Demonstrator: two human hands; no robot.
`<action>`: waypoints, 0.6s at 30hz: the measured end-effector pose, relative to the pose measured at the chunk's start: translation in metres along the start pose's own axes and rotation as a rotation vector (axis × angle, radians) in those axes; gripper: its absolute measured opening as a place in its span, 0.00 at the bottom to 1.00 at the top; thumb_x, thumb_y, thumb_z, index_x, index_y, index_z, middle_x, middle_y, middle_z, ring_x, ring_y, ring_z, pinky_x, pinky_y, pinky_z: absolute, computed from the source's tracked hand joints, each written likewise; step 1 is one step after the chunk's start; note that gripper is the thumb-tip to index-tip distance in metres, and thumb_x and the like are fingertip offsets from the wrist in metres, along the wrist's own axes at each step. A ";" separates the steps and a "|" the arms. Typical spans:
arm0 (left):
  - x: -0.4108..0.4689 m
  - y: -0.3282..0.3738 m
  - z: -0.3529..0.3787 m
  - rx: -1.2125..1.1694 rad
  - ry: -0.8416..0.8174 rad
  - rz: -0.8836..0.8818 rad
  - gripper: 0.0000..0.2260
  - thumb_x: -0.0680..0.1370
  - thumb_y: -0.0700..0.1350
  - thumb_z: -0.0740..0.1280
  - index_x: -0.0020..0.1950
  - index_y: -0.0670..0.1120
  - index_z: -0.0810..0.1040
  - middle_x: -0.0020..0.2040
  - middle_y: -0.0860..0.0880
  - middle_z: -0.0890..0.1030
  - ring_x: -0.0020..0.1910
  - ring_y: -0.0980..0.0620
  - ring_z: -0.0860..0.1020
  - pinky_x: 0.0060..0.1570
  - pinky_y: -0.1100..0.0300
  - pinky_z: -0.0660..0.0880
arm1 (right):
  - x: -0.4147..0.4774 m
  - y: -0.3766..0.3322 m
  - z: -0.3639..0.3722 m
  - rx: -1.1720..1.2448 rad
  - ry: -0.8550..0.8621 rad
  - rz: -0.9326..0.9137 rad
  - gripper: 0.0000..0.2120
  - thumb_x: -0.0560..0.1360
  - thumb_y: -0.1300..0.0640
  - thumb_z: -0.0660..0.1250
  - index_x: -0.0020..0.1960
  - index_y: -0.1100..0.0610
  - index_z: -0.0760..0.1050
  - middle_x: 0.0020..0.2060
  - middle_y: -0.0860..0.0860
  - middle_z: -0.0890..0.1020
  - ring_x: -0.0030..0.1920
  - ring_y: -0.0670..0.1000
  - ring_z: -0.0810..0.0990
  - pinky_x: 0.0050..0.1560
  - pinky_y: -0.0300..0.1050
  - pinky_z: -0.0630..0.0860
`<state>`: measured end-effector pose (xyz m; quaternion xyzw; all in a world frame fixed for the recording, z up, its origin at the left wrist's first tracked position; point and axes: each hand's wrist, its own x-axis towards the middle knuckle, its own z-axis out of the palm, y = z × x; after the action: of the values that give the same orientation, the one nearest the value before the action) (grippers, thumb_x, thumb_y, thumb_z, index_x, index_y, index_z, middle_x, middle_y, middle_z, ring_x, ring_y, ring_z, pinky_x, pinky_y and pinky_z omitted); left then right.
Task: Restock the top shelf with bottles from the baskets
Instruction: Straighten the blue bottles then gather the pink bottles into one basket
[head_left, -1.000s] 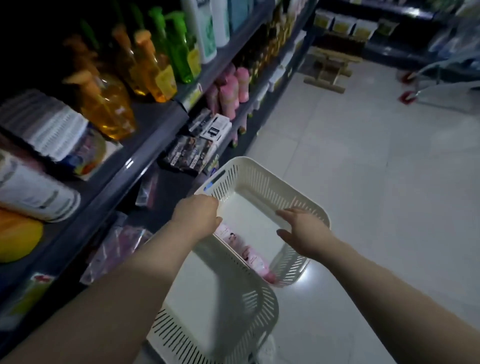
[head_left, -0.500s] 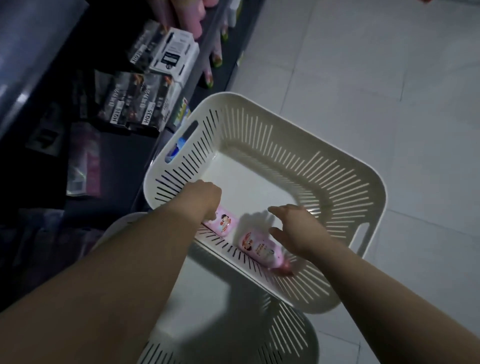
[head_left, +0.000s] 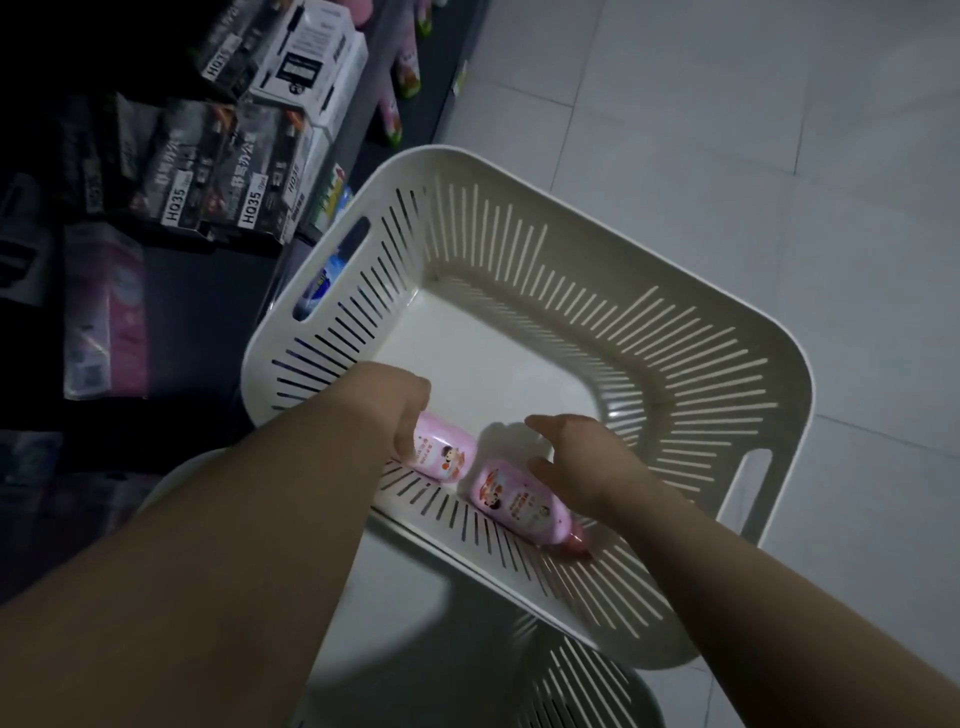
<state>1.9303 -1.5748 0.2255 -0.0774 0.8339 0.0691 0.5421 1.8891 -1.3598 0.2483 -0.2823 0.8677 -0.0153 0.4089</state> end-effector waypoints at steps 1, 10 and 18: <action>-0.001 0.002 -0.001 -0.013 -0.014 0.014 0.27 0.69 0.52 0.74 0.65 0.47 0.71 0.58 0.47 0.78 0.53 0.46 0.78 0.47 0.57 0.73 | -0.001 0.000 0.000 0.004 -0.011 0.008 0.20 0.76 0.54 0.63 0.68 0.53 0.71 0.60 0.54 0.78 0.60 0.55 0.76 0.60 0.51 0.75; -0.069 -0.005 -0.035 -0.068 0.486 -0.049 0.20 0.69 0.60 0.72 0.51 0.48 0.75 0.44 0.50 0.77 0.42 0.47 0.75 0.40 0.59 0.69 | -0.006 -0.008 0.012 -0.002 -0.144 0.089 0.24 0.74 0.49 0.68 0.68 0.52 0.69 0.60 0.51 0.79 0.59 0.54 0.77 0.59 0.47 0.73; -0.121 -0.025 -0.021 -0.422 0.800 -0.040 0.19 0.66 0.59 0.75 0.53 0.53 0.79 0.47 0.52 0.81 0.47 0.48 0.79 0.44 0.57 0.73 | -0.004 -0.022 0.031 0.033 -0.225 0.078 0.19 0.80 0.53 0.58 0.67 0.63 0.69 0.62 0.61 0.76 0.62 0.60 0.74 0.61 0.46 0.72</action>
<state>1.9649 -1.5967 0.3434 -0.2230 0.9438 0.1920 0.1507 1.9241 -1.3699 0.2363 -0.2414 0.8264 0.0183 0.5084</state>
